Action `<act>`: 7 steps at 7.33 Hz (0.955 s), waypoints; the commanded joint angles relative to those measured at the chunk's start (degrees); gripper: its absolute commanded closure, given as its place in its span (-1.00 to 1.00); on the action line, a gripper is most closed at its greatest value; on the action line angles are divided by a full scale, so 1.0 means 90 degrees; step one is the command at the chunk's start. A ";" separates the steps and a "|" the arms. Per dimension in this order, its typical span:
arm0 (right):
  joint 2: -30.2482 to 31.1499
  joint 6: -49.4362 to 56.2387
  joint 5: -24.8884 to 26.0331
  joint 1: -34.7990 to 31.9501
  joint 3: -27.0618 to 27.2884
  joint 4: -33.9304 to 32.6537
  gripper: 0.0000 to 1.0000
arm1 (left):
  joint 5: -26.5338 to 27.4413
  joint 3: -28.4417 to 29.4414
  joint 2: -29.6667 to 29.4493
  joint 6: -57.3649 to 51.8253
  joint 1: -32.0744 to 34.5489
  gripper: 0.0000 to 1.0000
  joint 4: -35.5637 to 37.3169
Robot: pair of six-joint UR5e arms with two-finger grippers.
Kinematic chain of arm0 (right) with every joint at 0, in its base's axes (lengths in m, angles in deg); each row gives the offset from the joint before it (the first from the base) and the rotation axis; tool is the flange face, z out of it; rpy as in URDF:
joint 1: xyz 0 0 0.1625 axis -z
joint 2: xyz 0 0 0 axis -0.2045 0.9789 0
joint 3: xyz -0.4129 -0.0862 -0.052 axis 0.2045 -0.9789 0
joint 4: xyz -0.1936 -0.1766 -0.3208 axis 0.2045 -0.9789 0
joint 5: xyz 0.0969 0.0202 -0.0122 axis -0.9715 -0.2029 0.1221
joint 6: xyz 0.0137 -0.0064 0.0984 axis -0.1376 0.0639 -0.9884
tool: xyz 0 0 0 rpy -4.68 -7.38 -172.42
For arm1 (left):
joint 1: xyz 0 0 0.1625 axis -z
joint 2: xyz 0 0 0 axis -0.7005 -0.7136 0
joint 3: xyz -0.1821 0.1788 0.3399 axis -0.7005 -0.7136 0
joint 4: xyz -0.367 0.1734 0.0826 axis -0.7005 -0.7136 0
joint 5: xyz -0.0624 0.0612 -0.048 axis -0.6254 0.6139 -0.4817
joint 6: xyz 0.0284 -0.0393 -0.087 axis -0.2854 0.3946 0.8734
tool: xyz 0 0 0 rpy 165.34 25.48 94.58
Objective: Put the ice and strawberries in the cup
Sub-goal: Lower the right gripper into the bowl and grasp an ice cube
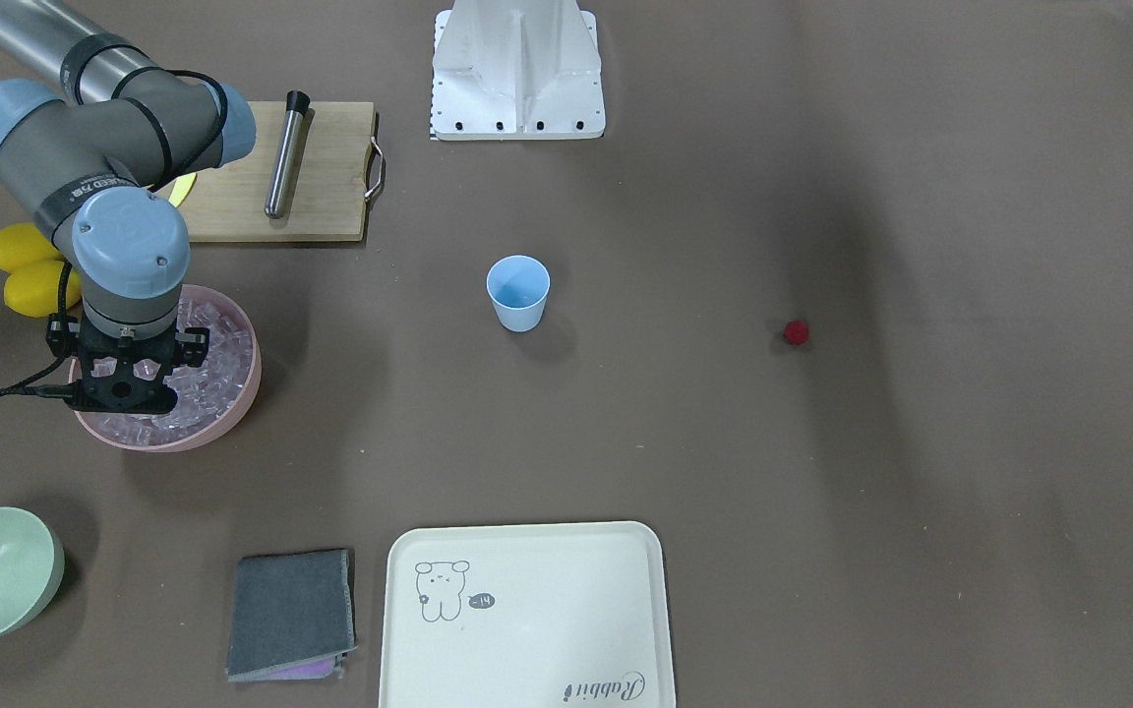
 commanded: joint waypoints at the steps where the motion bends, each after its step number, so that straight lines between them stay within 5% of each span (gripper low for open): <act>1: 0.0007 0.0012 0.0007 -0.0009 -0.0042 0.0000 -0.59 | 0.0010 0.0003 -0.0004 0.0000 0.0000 -0.95 0.0000; 3: 0.0007 0.0012 0.0007 -0.0009 -0.0052 0.0000 -0.57 | 0.0010 0.0013 -0.0004 0.0009 0.0000 -0.95 0.0000; 5: 0.0027 0.0012 -0.0002 -0.0009 -0.0052 0.0000 -0.19 | 0.0010 0.0013 -0.0004 0.0000 0.0000 -0.95 0.0000; 7: 0.0036 0.0022 -0.0012 -0.0018 -0.0052 0.0000 -0.17 | 0.0010 0.0003 -0.0004 0.0000 0.0000 -0.95 0.0000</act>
